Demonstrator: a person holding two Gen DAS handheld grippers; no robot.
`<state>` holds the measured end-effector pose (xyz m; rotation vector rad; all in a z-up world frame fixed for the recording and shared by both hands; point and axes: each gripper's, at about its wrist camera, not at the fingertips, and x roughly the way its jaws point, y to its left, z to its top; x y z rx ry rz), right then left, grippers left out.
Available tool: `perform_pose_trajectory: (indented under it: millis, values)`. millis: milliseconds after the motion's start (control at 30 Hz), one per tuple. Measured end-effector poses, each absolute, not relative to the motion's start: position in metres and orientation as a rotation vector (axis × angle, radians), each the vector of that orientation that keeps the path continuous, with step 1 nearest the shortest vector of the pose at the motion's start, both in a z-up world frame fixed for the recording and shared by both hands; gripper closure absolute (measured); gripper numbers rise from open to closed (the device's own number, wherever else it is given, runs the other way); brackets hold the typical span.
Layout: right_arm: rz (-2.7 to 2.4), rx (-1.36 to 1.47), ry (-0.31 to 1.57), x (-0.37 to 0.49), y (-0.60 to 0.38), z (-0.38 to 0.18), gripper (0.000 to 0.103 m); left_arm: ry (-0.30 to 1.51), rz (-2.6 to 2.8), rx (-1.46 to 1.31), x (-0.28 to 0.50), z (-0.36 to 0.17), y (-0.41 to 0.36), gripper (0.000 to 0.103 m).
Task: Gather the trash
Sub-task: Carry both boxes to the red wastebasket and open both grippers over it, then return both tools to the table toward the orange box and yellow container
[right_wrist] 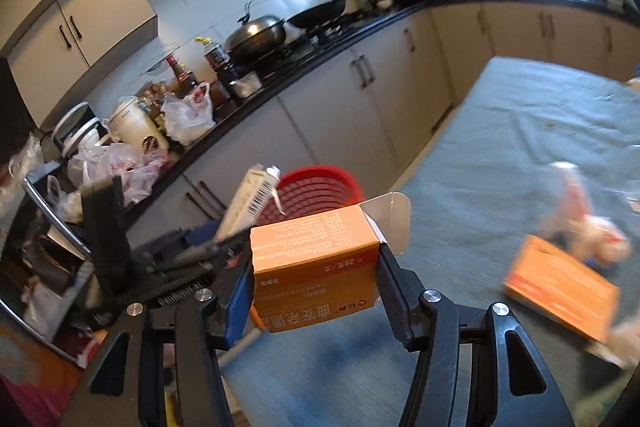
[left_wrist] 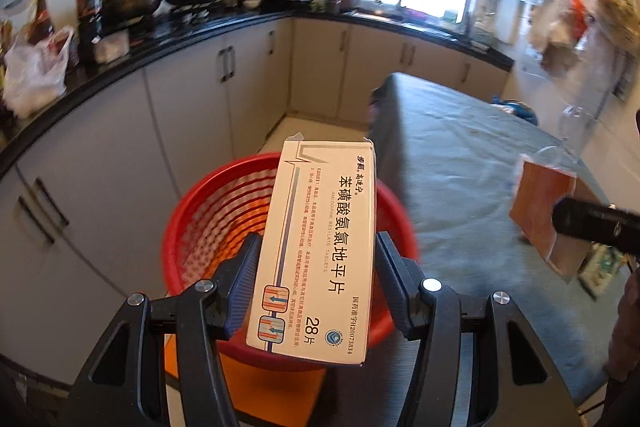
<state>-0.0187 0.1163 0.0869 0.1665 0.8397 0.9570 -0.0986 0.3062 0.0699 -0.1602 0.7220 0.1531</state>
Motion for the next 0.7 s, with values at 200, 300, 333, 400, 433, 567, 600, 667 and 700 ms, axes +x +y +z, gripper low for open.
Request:
perform_pose_trajectory:
  millis: [200,300,333,400,433,567,600,667,700]
  values:
    - [1.009,0.216,0.932,0.004,0.172,0.07,0.04,0.774,0.195,-0.188,-0.094,0.048,0.332,0.047]
    - [1.009,0.23,0.967,0.012,0.191,0.061,0.04,0.789,0.206,-0.195,-0.09,0.041,0.34,0.047]
    - [1.008,0.233,0.974,0.013,0.193,0.059,0.04,0.791,0.207,-0.201,-0.09,0.039,0.342,0.047]
    - [1.005,0.236,0.99,0.016,0.199,0.053,0.039,0.79,0.206,-0.204,-0.089,0.036,0.345,0.047]
    - [1.001,0.232,0.996,0.017,0.201,0.051,0.039,0.789,0.206,-0.204,-0.089,0.036,0.345,0.047]
    - [1.0,0.241,0.995,0.02,0.197,0.05,0.027,0.789,0.201,-0.212,-0.088,0.033,0.344,0.042]
    - [1.003,0.241,0.989,0.02,0.195,0.051,0.027,0.786,0.201,-0.214,-0.088,0.034,0.345,0.041]
    - [1.005,0.24,0.974,0.018,0.192,0.053,0.027,0.781,0.203,-0.215,-0.089,0.035,0.344,0.041]
    - [1.005,0.245,0.966,0.017,0.188,0.055,0.027,0.778,0.203,-0.214,-0.09,0.036,0.343,0.041]
